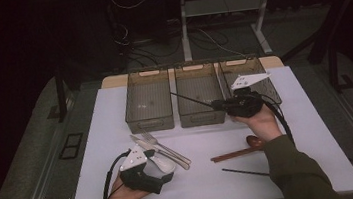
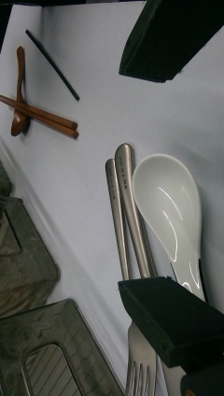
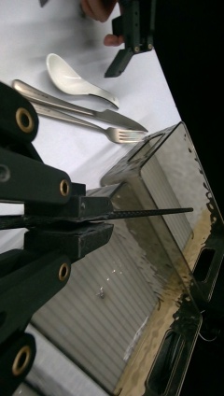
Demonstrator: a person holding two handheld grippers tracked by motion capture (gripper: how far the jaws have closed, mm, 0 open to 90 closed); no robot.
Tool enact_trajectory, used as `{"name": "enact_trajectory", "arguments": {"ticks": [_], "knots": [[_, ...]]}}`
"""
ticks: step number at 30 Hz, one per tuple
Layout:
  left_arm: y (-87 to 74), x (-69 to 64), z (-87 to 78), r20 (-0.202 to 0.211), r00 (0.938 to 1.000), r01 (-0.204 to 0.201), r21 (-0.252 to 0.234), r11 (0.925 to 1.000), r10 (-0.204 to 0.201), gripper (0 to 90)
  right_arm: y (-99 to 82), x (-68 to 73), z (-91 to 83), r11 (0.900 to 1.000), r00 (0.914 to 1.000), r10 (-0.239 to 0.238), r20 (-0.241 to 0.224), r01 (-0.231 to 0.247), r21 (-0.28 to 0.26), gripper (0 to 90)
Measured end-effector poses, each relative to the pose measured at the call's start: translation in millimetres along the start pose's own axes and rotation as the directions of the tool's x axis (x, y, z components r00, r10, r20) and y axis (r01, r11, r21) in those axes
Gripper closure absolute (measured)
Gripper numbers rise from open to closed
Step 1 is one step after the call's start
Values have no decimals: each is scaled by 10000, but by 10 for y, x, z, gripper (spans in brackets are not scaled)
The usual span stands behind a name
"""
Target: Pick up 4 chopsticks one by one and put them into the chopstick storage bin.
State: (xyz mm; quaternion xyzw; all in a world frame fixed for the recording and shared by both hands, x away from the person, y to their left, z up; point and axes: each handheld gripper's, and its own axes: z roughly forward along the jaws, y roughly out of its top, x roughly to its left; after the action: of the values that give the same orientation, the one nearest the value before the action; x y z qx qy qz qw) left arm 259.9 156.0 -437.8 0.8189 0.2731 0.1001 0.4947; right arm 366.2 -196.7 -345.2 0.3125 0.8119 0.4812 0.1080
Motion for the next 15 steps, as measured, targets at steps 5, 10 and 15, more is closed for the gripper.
{"name": "enact_trajectory", "arguments": {"ticks": [5,10,15], "knots": [[0,1,2,18,10000,-16,23,10000,16,0,104,30,131,9999,9999,-76,111,75,123,849],[1,-1,0,26,10000,-3,19,10000,3,0,196,39,293,9998,9998,12,174,-15,184,849],[2,-7,-5,50,10000,11,20,10000,-12,0,290,65,466,9995,9996,101,271,-109,307,849]]}}
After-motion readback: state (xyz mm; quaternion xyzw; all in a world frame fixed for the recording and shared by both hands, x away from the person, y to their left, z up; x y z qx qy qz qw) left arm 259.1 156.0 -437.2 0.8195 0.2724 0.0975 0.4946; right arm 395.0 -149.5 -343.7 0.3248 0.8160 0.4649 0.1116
